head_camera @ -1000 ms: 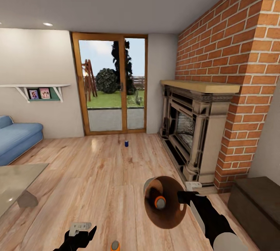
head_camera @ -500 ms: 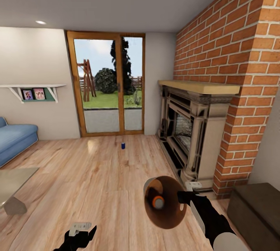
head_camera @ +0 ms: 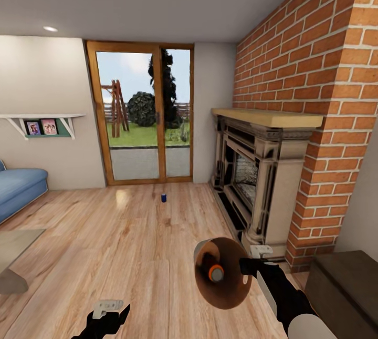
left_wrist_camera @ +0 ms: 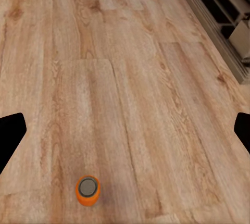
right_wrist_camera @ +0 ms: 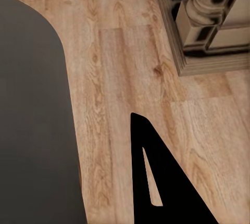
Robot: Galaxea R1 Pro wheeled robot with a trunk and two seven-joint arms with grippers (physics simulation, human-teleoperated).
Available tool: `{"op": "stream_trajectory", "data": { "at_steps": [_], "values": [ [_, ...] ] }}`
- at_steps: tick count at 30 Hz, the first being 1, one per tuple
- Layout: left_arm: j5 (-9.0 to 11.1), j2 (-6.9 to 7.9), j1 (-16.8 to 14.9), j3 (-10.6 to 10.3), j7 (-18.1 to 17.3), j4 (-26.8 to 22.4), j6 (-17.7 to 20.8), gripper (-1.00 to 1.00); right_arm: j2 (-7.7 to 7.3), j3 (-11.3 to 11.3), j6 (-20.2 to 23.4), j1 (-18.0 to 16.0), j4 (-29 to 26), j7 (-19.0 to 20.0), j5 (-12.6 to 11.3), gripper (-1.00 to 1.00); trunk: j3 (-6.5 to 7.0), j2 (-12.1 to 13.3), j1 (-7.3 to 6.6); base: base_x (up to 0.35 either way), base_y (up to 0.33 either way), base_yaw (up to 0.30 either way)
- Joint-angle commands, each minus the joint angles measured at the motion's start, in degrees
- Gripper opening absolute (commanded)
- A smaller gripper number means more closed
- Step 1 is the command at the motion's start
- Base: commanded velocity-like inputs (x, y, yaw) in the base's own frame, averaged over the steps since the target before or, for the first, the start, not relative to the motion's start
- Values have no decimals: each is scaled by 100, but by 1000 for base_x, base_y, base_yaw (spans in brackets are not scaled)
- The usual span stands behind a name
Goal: Put the three can of soda from the living room inside the tash can in the kitchen.
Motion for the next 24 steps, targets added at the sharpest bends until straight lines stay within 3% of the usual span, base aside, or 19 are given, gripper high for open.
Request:
{"op": "stream_trajectory", "data": {
  "at_steps": [1, 7, 11, 14, 17, 19, 24],
  "values": [
    [1, 0, 0, 3, 1, 1, 6, 100, -1, -5, 2, -6, -11, 13, -29, -100, -17, -42, 22, 8, -8, 0],
    [-1, 7, -11, 7, 26, 1, 67, 100, 0, -8, 111, -89, -23, 31, -29, -100, -125, -283, 154, 3, -3, 0],
    [10, 11, -279, 8, 62, -61, 384, 100, 3, -4, 557, -496, -56, 44, -31, -100, -197, -443, 242, 0, 0, 0],
    [20, 9, -895, 8, 85, -93, 1266, 100, 7, 5, 984, -839, -117, 54, -35, -100, -251, -564, 308, 0, 0, 0],
    [19, 3, -1473, 6, 100, -113, 1822, 100, 12, 15, 1303, -1163, -140, 53, -33, -100, -305, -684, 374, 0, 0, 0],
    [16, -2, -1864, 7, 103, -102, 1994, 100, 10, 21, 1518, -1326, -143, 52, -1, -100, -341, -764, 418, 0, 0, 0],
    [40, 11, -2321, 14, 94, -106, 2320, 100, -2, 8, 1812, -1497, -151, 22, 20, -100, -430, -965, 528, 0, 0, 0]
  ]
}}
